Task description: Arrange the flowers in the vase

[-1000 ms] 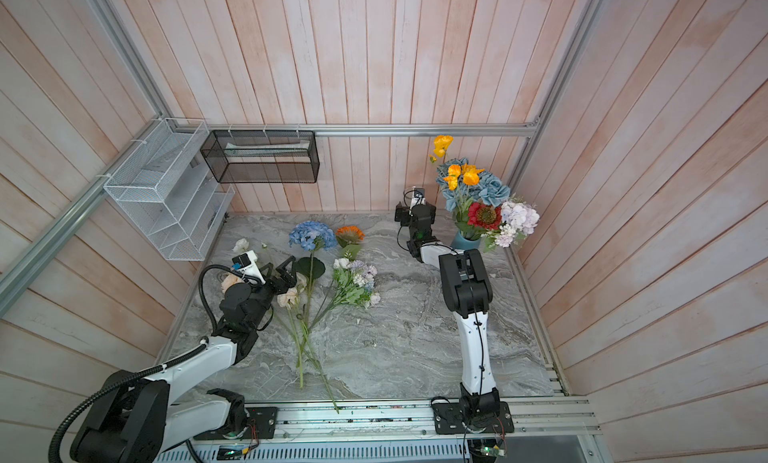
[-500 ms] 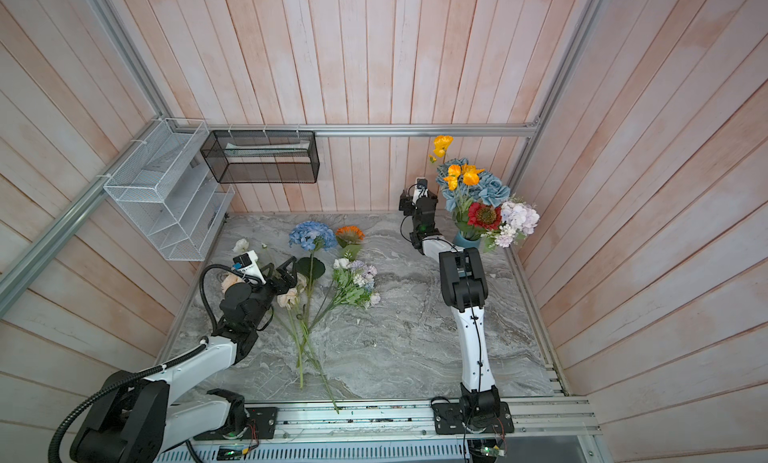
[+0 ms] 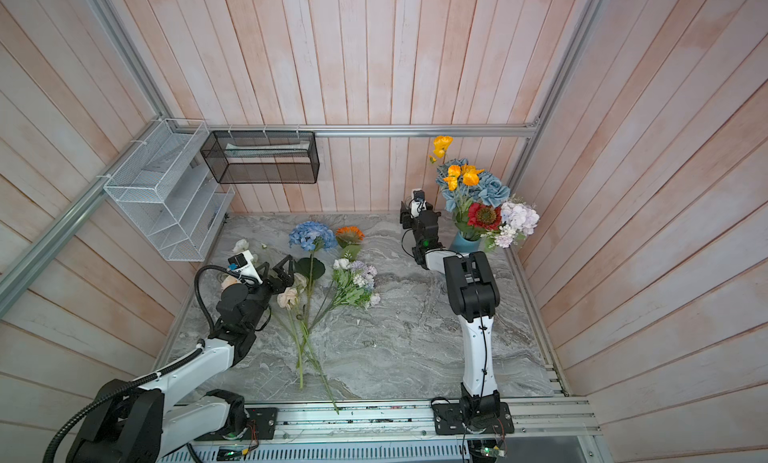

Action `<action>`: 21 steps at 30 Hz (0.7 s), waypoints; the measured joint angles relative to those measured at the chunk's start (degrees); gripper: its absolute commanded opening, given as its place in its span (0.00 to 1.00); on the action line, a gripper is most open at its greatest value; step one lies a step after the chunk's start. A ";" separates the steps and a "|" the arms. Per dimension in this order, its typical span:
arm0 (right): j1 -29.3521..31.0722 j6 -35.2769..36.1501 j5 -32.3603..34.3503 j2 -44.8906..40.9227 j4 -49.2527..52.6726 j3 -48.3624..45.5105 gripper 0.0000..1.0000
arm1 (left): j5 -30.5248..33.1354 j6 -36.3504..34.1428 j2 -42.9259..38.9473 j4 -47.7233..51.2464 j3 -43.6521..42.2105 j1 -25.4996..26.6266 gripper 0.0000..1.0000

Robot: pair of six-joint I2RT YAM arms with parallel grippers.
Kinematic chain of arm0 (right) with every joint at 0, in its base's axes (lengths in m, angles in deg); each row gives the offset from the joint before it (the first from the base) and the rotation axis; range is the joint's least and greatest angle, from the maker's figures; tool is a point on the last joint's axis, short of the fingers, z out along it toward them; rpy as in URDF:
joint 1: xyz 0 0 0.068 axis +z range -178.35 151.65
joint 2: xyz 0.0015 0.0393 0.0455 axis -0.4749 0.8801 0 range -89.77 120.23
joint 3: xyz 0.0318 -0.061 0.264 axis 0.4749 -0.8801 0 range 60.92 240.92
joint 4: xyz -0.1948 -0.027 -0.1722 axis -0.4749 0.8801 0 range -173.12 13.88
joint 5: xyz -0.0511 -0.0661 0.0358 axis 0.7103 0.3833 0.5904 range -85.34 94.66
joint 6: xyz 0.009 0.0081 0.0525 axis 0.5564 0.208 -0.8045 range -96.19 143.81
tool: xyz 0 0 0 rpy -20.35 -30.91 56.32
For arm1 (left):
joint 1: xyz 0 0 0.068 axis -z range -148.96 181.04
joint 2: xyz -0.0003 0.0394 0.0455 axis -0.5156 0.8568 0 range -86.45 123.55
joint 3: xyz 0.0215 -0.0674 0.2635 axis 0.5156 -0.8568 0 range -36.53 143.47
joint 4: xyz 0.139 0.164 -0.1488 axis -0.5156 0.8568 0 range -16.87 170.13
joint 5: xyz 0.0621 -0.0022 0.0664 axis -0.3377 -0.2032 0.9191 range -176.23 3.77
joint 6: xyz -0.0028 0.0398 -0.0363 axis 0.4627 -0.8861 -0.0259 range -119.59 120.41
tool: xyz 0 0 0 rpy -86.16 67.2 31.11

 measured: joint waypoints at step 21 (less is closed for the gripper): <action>14.84 -3.61 5.84 -40.96 6.60 -44.28 0.36 | 0.94 3.98 -5.79 9.97 2.67 -6.49 1.00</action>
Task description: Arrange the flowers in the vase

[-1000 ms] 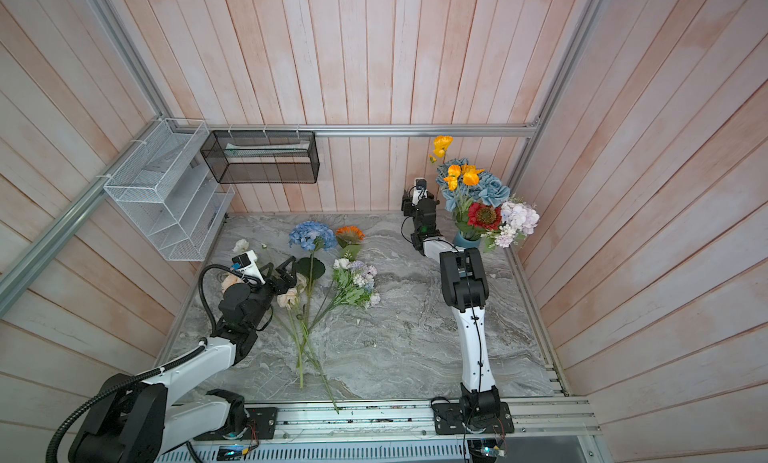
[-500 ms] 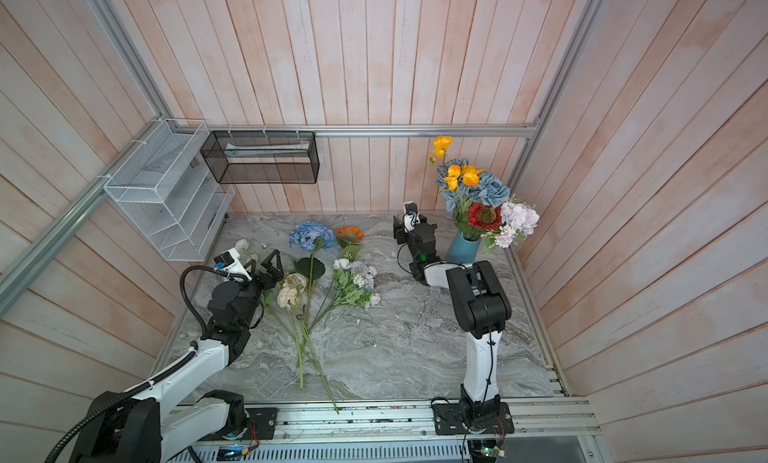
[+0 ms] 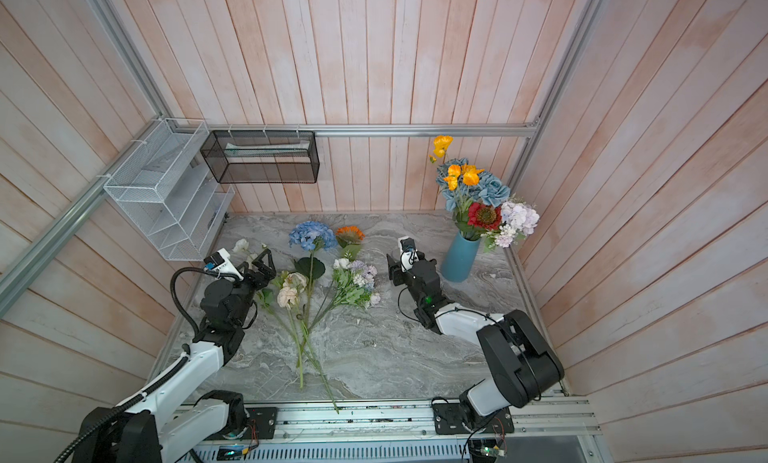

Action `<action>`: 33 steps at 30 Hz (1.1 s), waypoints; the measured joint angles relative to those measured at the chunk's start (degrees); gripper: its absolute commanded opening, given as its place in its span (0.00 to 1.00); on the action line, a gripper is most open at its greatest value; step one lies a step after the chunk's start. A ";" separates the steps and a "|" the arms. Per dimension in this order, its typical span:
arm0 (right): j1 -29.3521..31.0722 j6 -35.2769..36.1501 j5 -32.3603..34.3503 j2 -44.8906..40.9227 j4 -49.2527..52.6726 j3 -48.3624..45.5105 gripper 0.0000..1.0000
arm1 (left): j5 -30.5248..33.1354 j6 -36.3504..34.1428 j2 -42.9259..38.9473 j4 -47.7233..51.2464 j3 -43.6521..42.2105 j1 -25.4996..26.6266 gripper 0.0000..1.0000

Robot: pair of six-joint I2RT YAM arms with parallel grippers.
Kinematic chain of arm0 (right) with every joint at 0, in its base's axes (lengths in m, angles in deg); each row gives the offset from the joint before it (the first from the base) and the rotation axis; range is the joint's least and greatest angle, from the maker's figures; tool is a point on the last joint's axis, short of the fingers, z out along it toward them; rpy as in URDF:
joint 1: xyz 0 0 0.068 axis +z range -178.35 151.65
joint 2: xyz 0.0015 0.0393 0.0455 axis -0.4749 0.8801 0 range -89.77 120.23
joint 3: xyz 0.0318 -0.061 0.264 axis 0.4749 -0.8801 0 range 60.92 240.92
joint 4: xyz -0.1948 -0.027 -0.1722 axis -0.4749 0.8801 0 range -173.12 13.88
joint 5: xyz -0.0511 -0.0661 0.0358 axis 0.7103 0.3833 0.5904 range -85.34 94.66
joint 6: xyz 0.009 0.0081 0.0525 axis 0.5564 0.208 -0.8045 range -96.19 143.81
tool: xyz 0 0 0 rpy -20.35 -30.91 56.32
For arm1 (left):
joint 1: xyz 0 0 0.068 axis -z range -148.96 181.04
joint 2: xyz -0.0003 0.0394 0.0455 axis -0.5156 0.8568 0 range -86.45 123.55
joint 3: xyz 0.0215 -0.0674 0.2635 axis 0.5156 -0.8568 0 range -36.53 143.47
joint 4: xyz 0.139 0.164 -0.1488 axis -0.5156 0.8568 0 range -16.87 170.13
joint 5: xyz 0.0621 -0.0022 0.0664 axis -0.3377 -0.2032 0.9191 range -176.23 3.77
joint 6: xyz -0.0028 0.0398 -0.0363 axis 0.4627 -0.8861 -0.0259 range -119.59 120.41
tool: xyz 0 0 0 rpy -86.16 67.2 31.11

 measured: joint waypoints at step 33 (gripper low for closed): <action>2.01 -11.08 -4.11 -26.64 16.13 -5.35 0.98 | -10.75 -9.81 9.07 18.75 14.47 5.35 0.82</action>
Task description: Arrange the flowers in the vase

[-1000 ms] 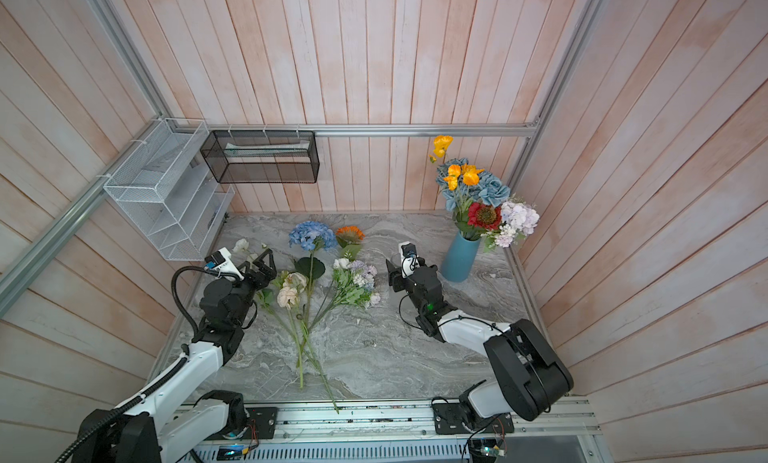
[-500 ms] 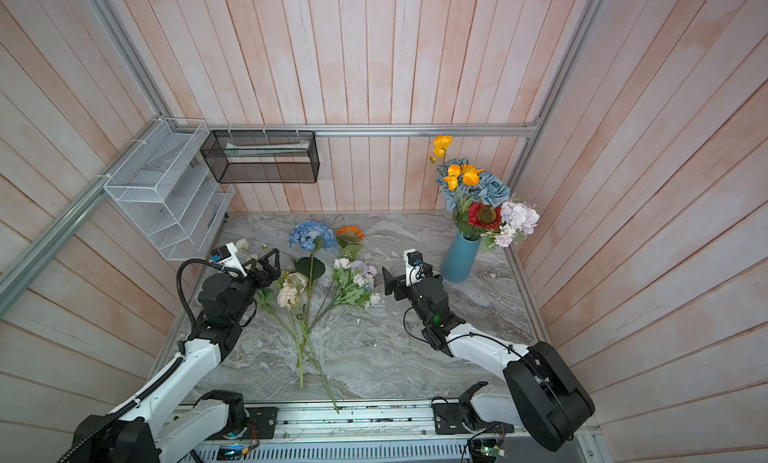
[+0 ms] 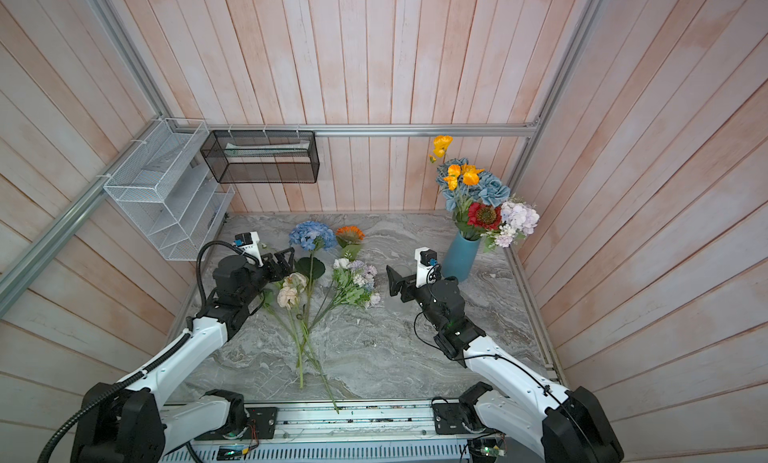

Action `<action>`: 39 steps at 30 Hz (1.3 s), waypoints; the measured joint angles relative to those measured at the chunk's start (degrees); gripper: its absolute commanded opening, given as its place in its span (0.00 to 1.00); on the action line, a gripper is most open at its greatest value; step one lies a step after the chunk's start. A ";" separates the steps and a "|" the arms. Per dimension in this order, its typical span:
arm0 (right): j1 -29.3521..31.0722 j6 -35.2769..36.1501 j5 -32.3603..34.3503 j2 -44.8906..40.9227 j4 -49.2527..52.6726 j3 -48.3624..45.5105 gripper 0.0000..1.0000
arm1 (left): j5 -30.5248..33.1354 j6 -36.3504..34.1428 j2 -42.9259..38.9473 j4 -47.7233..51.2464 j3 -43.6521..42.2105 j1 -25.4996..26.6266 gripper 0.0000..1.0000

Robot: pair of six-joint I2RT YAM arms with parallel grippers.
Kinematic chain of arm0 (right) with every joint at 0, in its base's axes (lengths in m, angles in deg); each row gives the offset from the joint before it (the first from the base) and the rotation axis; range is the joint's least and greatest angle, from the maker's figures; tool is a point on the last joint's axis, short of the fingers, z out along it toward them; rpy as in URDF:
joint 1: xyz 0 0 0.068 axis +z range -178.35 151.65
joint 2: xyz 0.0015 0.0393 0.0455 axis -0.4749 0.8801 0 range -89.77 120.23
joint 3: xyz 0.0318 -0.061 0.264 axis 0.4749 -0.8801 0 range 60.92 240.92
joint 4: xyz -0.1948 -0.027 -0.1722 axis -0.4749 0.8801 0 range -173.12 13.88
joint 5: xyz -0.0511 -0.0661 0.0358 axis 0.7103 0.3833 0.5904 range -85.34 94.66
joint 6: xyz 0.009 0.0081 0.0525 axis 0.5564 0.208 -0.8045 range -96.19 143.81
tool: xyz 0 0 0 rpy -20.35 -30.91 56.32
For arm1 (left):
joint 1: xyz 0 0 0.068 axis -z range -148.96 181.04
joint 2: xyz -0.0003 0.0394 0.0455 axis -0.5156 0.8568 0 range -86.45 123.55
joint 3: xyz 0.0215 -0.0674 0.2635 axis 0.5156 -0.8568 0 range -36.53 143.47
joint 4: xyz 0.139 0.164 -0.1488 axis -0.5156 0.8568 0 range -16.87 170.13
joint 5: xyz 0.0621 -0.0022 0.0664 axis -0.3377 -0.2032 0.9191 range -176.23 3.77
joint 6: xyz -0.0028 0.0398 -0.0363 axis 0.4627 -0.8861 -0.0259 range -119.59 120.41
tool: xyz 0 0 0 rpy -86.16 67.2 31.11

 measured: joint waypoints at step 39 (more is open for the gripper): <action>-3.08 0.52 -10.43 8.04 9.01 12.87 0.98 | 8.20 26.71 -3.23 28.04 -9.97 18.16 0.45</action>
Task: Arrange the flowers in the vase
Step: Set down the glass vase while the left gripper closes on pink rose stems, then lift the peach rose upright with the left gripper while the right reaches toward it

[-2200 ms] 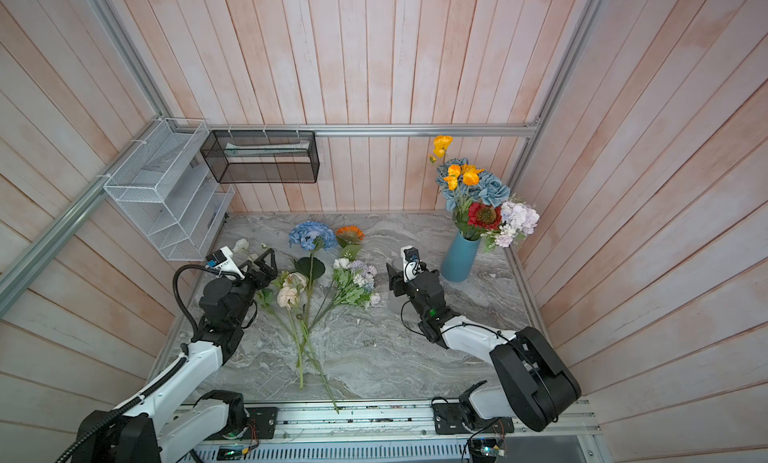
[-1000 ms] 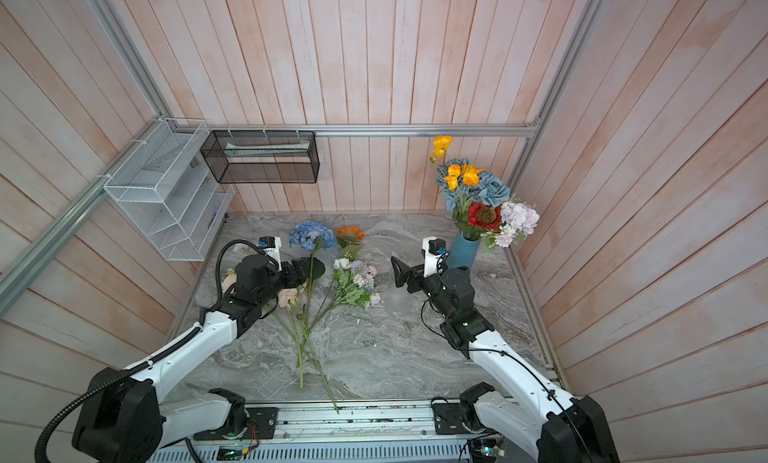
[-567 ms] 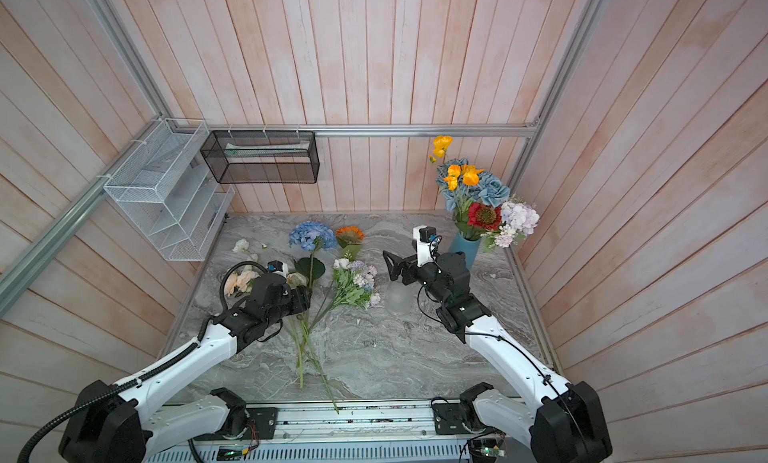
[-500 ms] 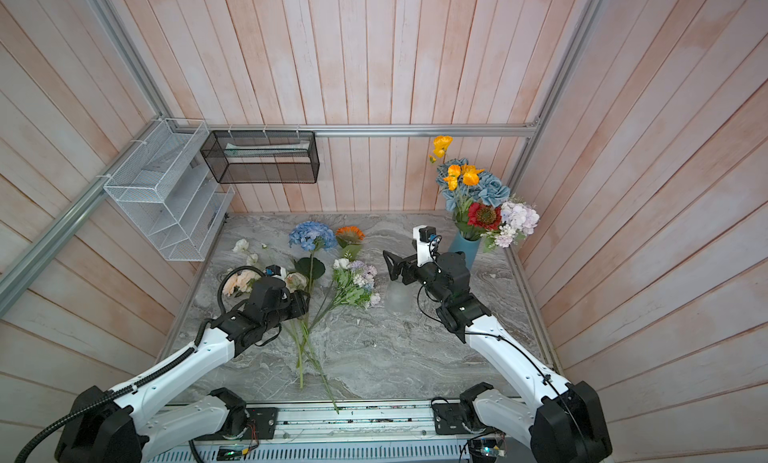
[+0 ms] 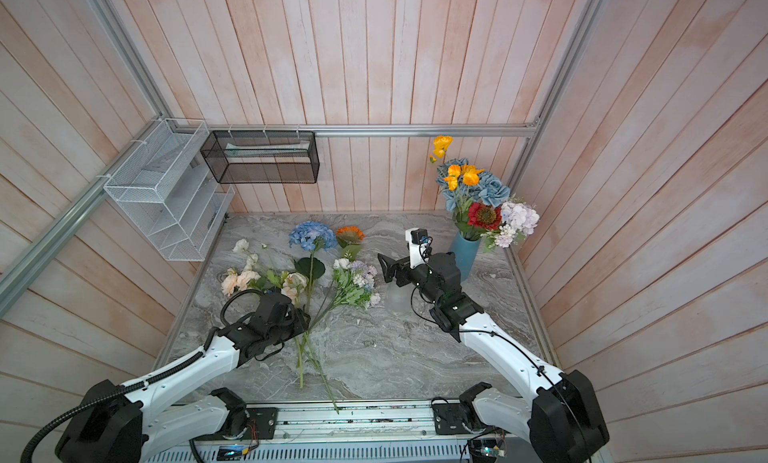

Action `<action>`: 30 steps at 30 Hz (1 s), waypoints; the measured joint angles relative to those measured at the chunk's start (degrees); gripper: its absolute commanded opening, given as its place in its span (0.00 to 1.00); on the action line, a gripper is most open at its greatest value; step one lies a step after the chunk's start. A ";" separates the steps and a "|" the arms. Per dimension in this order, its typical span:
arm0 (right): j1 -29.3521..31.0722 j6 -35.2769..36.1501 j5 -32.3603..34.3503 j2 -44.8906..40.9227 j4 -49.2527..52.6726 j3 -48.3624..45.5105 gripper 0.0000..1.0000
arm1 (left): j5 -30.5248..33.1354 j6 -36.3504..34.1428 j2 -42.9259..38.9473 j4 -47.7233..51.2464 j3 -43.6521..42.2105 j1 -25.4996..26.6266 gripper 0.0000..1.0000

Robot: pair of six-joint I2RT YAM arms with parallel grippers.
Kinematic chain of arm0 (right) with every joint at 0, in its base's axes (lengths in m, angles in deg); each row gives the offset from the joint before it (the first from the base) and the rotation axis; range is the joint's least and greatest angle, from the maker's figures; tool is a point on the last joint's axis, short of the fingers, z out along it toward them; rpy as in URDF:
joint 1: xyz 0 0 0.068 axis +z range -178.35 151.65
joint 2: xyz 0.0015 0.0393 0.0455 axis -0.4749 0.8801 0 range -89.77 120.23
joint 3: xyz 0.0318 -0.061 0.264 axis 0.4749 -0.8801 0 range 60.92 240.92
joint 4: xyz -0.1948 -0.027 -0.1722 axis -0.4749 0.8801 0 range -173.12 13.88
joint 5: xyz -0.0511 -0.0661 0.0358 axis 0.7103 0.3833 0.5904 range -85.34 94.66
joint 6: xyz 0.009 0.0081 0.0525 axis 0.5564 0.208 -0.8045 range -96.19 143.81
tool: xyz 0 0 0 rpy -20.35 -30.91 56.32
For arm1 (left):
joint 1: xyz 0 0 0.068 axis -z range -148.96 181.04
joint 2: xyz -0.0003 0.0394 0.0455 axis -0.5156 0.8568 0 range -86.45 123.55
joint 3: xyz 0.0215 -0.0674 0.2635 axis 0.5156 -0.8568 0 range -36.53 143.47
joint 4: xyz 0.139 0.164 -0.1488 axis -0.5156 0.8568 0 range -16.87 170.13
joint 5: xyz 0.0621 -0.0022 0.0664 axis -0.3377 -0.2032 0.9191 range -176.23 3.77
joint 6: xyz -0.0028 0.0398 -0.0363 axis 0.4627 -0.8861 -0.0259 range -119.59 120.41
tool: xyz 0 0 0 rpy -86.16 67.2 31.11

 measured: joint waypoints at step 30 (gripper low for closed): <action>0.66 0.48 3.43 -2.40 0.22 -0.72 0.98 | 4.44 1.01 7.54 -6.86 -2.19 0.04 0.13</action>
